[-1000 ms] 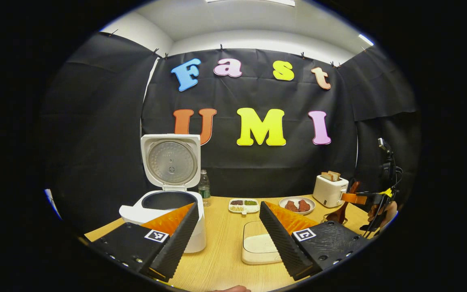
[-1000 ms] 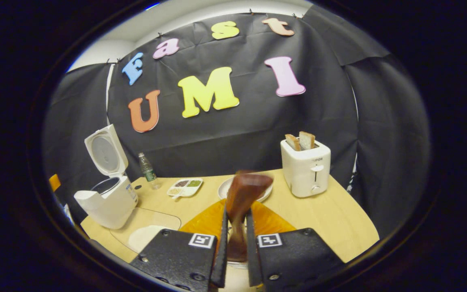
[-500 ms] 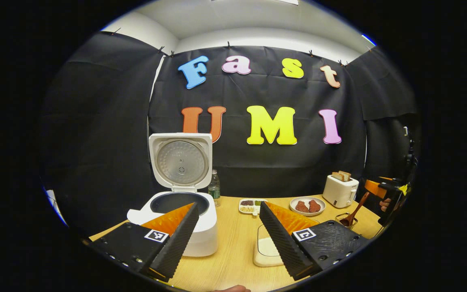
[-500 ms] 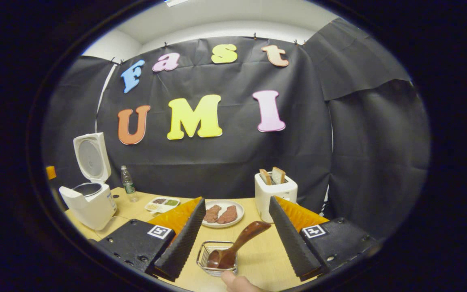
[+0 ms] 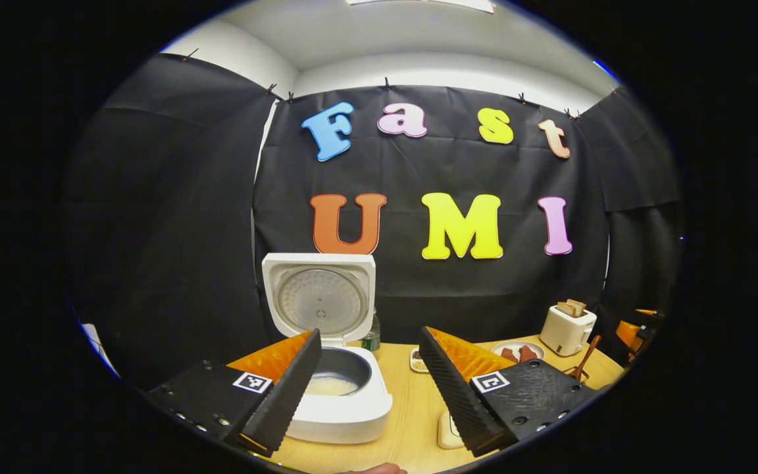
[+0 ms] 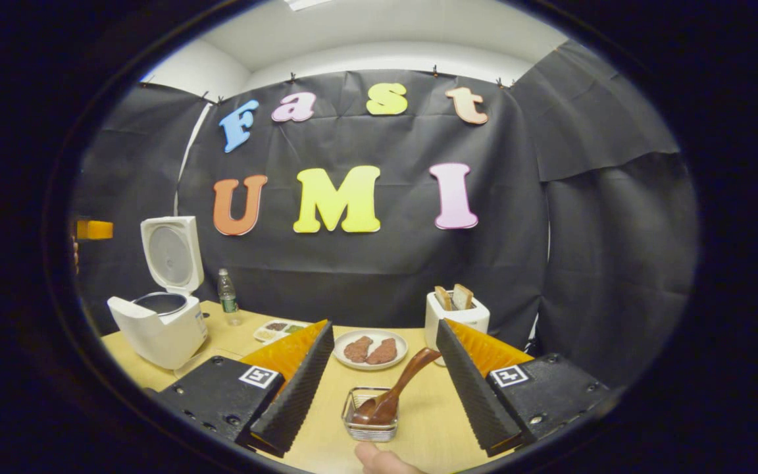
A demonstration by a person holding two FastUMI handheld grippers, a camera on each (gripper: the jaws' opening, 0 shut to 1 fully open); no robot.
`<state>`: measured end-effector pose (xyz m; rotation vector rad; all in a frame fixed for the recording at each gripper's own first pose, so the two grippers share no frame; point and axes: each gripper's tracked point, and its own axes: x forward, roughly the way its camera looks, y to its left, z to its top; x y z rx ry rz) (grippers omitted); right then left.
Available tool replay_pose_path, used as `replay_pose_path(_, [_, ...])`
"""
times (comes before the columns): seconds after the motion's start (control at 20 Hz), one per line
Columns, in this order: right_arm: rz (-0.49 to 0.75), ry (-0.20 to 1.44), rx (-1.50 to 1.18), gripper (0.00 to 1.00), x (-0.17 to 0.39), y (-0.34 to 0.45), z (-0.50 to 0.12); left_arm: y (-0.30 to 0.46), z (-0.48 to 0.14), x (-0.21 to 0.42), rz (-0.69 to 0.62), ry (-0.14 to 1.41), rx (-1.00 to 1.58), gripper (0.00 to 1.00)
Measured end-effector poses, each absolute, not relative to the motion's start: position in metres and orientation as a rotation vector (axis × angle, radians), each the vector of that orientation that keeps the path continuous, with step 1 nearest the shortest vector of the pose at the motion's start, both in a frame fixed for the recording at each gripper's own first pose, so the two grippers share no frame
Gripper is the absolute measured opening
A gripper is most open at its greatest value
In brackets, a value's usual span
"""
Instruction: Close the left gripper, press the button to open the rice cooker; take a wooden spoon from the chopstick holder with the right hand, scoop a spoonful of rice and pour it into the rice cooker, then put the wooden spoon back into the chopstick holder.
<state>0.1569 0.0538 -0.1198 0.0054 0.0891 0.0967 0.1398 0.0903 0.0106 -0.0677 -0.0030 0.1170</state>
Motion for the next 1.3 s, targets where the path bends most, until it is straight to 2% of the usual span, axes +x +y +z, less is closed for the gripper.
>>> replay_pose_path(0.1, [0.104, 0.084, -0.013, 0.96, 0.152, 0.057, -0.114, 0.100, 0.022, 0.153, 0.109, -0.003, -0.078, 0.95])
replay_pose_path(0.15, [0.109, 0.077, -0.030, 1.00, 0.150, 0.058, -0.111, 0.103, 0.028, 0.162, 0.102, -0.003, -0.081, 0.95])
replay_pose_path(0.2, [0.113, 0.063, -0.041, 0.96, 0.147, 0.061, -0.103, 0.107, 0.034, 0.170, 0.098, -0.002, -0.085, 0.95])
replay_pose_path(0.25, [0.121, 0.047, -0.050, 1.00, 0.145, 0.064, -0.096, 0.113, 0.038, 0.178, 0.099, 0.005, -0.091, 0.95])
replay_pose_path(0.3, [0.128, 0.034, -0.058, 0.96, 0.144, 0.068, -0.089, 0.118, 0.041, 0.186, 0.101, 0.017, -0.095, 0.95])
replay_pose_path(0.4, [0.145, 0.023, -0.062, 1.00, 0.145, 0.075, -0.081, 0.126, 0.053, 0.203, 0.103, 0.016, -0.101, 0.95])
replay_pose_path(0.45, [0.165, 0.017, -0.064, 0.96, 0.146, 0.082, -0.078, 0.131, 0.057, 0.213, 0.106, 0.017, -0.105, 0.95])
replay_pose_path(0.5, [0.178, 0.019, -0.069, 1.00, 0.148, 0.087, -0.078, 0.135, 0.062, 0.224, 0.108, 0.016, -0.113, 0.94])
replay_pose_path(0.65, [0.194, 0.020, -0.068, 1.00, 0.153, 0.091, -0.077, 0.152, 0.077, 0.264, 0.109, -0.005, -0.130, 0.95])
replay_pose_path(0.7, [0.205, 0.016, -0.062, 0.97, 0.153, 0.093, -0.077, 0.161, 0.078, 0.279, 0.115, -0.011, -0.129, 0.95])
replay_pose_path(0.75, [0.212, 0.013, -0.058, 1.00, 0.153, 0.093, -0.077, 0.172, 0.079, 0.293, 0.130, -0.016, -0.130, 0.95])
replay_pose_path(0.85, [0.216, 0.000, -0.052, 0.97, 0.155, 0.090, -0.077, 0.190, 0.077, 0.319, 0.140, -0.021, -0.160, 0.95])
replay_pose_path(0.9, [0.221, -0.005, -0.055, 1.00, 0.157, 0.090, -0.078, 0.198, 0.076, 0.330, 0.139, -0.023, -0.185, 0.95])
replay_pose_path(0.95, [0.218, -0.011, -0.059, 0.96, 0.160, 0.086, -0.078, 0.206, 0.078, 0.340, 0.133, -0.037, -0.205, 0.94])
replay_pose_path(1.15, [0.203, 0.001, -0.053, 1.00, 0.170, 0.081, -0.086, 0.239, 0.086, 0.374, 0.161, -0.102, -0.194, 0.94])
replay_pose_path(1.25, [0.216, 0.016, -0.048, 1.00, 0.172, 0.083, -0.092, 0.248, 0.078, 0.391, 0.173, -0.079, -0.179, 0.94])
replay_pose_path(1.3, [0.216, 0.018, -0.051, 0.96, 0.173, 0.083, -0.093, 0.253, 0.070, 0.400, 0.193, -0.056, -0.174, 0.94])
